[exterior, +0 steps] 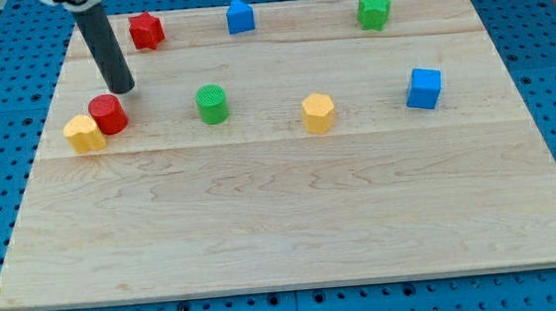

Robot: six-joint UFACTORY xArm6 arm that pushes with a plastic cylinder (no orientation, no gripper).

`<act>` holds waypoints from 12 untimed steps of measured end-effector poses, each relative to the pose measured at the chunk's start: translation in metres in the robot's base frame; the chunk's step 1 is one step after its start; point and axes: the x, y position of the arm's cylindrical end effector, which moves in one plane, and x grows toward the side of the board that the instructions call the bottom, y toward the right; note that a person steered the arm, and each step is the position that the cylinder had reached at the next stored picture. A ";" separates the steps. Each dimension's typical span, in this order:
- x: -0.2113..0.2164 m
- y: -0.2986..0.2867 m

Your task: Push the red circle towards bottom center

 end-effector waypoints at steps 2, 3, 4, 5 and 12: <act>0.048 -0.012; 0.111 -0.011; 0.148 -0.007; 0.110 0.016; 0.169 0.074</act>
